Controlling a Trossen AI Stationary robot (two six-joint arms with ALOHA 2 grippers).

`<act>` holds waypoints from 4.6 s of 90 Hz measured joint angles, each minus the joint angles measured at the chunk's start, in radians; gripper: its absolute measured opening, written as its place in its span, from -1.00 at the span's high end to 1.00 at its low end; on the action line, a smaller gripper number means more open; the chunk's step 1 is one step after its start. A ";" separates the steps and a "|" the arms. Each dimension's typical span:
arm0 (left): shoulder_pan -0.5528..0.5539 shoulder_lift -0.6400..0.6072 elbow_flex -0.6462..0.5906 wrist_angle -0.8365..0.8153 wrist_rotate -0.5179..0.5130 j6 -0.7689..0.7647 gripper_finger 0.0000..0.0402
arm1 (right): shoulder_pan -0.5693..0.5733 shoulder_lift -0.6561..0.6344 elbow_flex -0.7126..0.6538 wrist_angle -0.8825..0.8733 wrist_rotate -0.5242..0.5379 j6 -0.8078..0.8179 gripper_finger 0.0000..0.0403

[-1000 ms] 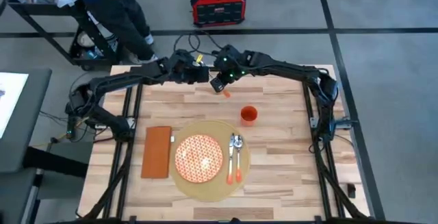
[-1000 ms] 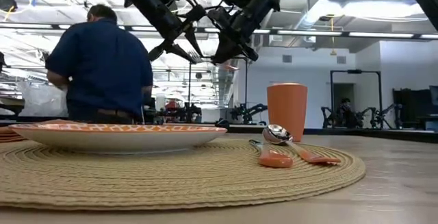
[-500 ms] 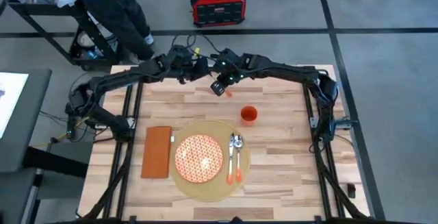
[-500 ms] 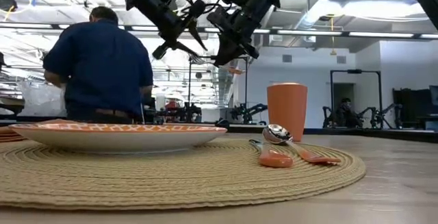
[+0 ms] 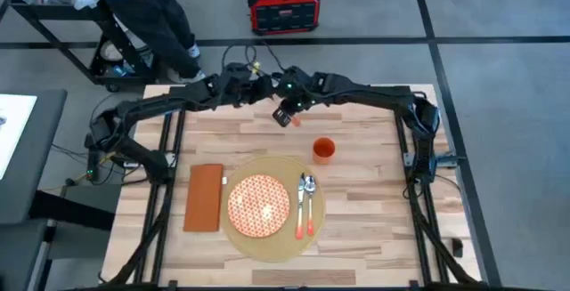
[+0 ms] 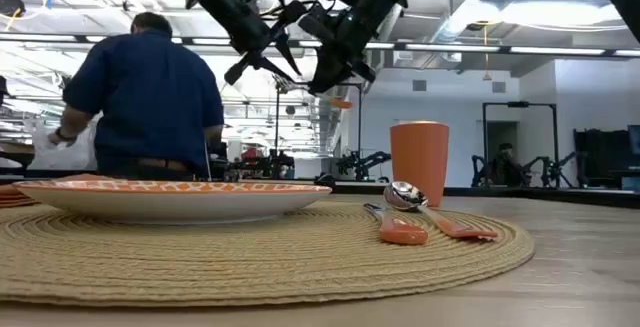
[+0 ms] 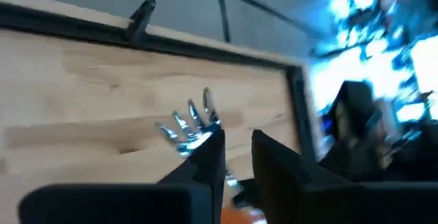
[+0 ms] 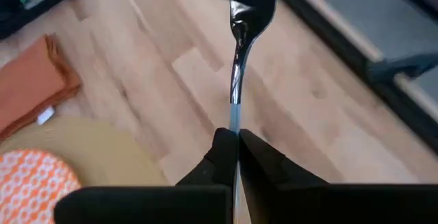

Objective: Set table place
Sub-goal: Put the orange fork on the orange napkin

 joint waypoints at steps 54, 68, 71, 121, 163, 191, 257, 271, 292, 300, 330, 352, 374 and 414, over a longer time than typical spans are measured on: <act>0.006 -0.051 0.000 0.041 -0.045 0.140 0.76 | -0.083 -0.002 0.000 0.096 -0.115 0.080 1.00; 0.012 -0.068 0.000 0.048 -0.042 0.243 0.76 | -0.100 -0.002 0.031 0.138 -0.214 0.094 1.00; 0.017 -0.071 0.000 0.033 -0.040 0.250 0.76 | -0.100 -0.002 0.046 0.142 -0.217 0.095 1.00; 0.072 -0.100 -0.087 0.326 -0.062 0.218 0.76 | -0.152 -0.003 0.139 0.158 -0.291 0.096 1.00; 0.096 -0.100 -0.309 0.794 0.120 0.163 0.76 | -0.146 -0.003 0.139 0.186 -0.325 0.091 1.00; 0.100 -0.100 -0.314 0.825 0.154 0.143 0.62 | -0.147 -0.003 0.139 0.190 -0.333 0.087 1.00; 0.128 -0.258 -0.315 0.541 0.211 0.148 1.00 | -0.244 -0.007 0.140 0.077 -0.347 -0.026 1.00; 0.125 -0.390 -0.315 0.245 0.425 0.229 1.00 | -0.301 -0.010 0.140 -0.034 -0.346 -0.049 1.00; 0.103 -0.640 -0.314 -0.344 0.519 0.345 1.00 | -0.326 -0.023 0.140 -0.140 -0.346 -0.124 1.00; 0.103 -0.758 -0.342 -0.450 0.515 0.333 1.00 | -0.313 -0.033 0.139 -0.147 -0.343 -0.148 1.00; 0.099 -1.328 -0.713 -0.387 0.455 -0.046 1.00 | -0.301 -0.129 0.139 -0.149 -0.310 -0.158 1.00; 0.078 -1.429 -0.805 -0.491 0.510 -0.108 1.00 | -0.297 -0.201 0.139 -0.158 -0.220 -0.155 1.00; 0.008 -1.428 -0.742 -0.494 0.504 -0.218 1.00 | -0.297 -0.234 0.139 -0.175 -0.158 -0.155 1.00; -0.229 -1.097 -0.740 -0.553 0.404 -0.361 1.00 | -0.275 -0.233 0.139 -0.165 -0.135 -0.152 1.00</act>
